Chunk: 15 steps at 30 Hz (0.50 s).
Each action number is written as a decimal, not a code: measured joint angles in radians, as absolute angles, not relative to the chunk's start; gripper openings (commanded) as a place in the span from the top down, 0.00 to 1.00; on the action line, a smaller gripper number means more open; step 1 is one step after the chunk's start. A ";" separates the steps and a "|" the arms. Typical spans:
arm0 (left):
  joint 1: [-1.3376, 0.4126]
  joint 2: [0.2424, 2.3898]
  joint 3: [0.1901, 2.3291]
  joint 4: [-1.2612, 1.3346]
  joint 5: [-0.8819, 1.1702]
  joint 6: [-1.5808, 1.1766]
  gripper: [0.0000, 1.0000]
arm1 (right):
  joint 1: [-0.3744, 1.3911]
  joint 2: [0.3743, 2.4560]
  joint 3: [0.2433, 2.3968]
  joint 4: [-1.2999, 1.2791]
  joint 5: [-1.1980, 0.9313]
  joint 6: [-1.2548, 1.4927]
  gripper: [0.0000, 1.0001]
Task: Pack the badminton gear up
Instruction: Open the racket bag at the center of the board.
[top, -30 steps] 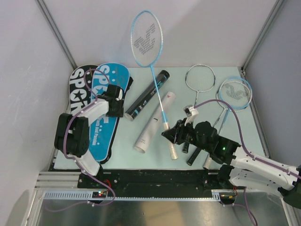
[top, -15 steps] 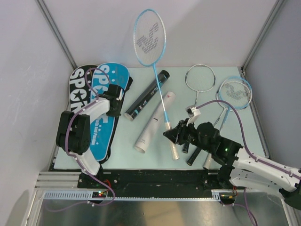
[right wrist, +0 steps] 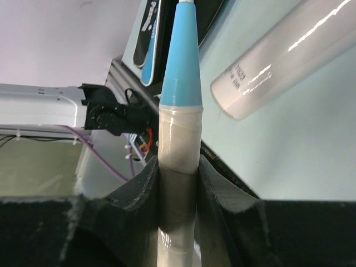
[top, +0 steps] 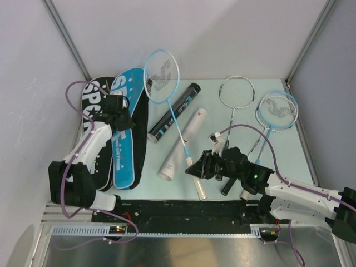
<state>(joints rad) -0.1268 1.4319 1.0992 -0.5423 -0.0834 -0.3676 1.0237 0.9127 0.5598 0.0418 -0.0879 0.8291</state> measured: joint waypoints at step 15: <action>-0.064 1.311 0.994 -0.465 0.066 -0.508 1.00 | 1.025 0.880 0.470 0.062 -0.231 1.067 1.00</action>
<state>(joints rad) -0.0639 1.3113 0.9939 -0.4648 0.0662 -0.5079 1.0248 0.8803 0.4702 0.0616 -0.2306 1.0668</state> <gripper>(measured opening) 0.010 0.305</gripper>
